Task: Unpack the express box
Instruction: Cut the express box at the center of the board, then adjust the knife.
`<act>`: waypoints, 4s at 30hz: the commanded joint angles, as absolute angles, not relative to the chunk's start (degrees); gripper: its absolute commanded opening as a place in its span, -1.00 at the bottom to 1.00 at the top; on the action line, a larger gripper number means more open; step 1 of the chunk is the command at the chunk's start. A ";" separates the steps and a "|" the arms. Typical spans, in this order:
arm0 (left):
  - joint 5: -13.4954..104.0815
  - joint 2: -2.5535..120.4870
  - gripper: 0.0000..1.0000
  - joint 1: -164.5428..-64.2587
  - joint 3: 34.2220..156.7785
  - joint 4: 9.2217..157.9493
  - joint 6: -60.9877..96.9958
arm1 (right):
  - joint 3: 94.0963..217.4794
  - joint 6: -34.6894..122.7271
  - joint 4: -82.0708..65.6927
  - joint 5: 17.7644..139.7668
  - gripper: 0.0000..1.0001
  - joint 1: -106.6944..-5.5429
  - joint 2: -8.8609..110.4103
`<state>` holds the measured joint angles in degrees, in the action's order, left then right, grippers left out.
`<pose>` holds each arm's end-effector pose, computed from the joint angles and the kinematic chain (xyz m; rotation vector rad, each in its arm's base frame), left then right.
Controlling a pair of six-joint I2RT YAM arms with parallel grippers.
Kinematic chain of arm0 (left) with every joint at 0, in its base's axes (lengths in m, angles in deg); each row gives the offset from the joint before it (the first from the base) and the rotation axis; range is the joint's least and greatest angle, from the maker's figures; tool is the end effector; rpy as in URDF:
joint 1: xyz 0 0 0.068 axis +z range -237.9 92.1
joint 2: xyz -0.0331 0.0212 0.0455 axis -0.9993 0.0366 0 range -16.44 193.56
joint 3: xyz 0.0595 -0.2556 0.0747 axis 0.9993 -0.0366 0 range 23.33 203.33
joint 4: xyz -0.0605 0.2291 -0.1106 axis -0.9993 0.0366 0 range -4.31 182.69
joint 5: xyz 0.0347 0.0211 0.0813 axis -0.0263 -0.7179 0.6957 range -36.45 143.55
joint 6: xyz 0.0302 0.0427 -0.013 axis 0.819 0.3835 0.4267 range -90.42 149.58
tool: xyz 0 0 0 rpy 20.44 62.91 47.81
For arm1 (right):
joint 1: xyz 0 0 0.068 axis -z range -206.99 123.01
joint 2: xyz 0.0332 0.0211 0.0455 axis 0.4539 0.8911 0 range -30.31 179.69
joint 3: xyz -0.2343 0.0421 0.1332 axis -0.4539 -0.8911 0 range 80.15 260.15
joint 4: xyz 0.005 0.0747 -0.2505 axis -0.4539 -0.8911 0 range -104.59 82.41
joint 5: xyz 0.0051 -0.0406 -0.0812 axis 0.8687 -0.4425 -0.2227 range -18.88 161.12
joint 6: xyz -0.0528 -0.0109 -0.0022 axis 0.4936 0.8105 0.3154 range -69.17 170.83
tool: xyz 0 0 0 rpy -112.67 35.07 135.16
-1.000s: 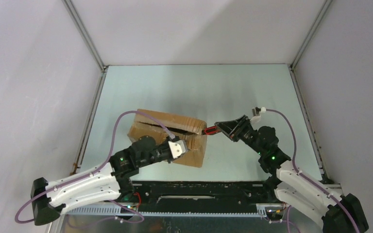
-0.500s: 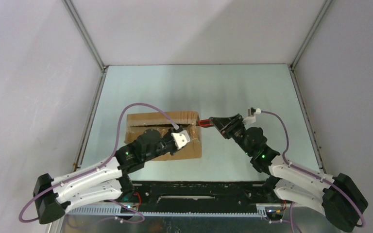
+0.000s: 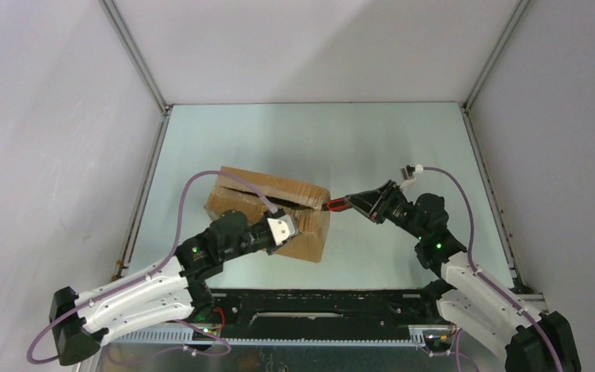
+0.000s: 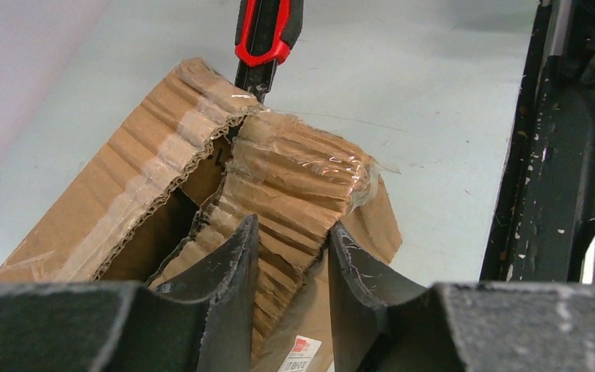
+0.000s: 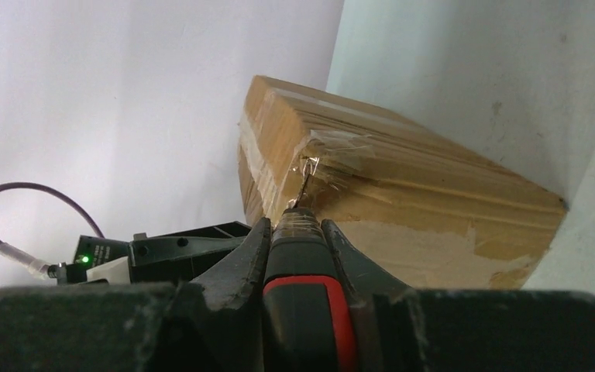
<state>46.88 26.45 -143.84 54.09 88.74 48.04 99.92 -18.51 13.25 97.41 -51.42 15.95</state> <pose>0.0997 -0.1549 0.2718 1.1966 1.4388 -0.5627 0.1655 0.0925 0.2381 0.3531 1.9025 1.5544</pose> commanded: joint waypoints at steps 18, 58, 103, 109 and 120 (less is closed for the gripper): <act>63.19 32.55 -1.00 -136.32 57.85 88.92 45.68 | 98.01 -13.13 2.24 102.45 -1.00 -69.31 21.53; 17.57 24.45 -1.00 -139.69 52.42 108.09 40.09 | 105.56 -0.39 -22.27 128.39 -1.00 -28.42 3.07; 8.67 50.22 0.38 -132.55 101.65 129.39 31.76 | 132.10 20.06 -40.06 130.66 -1.00 -51.36 10.46; 2.18 51.69 0.36 -132.62 100.51 128.68 30.44 | 132.10 20.68 -40.14 130.57 -1.00 -53.12 10.72; -5.80 54.27 -0.02 -134.30 93.99 113.60 18.18 | 132.10 19.31 -34.70 131.93 -1.00 -53.63 12.47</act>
<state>-1.06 52.62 -133.11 95.03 119.75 22.73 129.28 19.81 -40.41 130.59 -53.25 11.89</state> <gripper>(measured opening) 0.528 0.240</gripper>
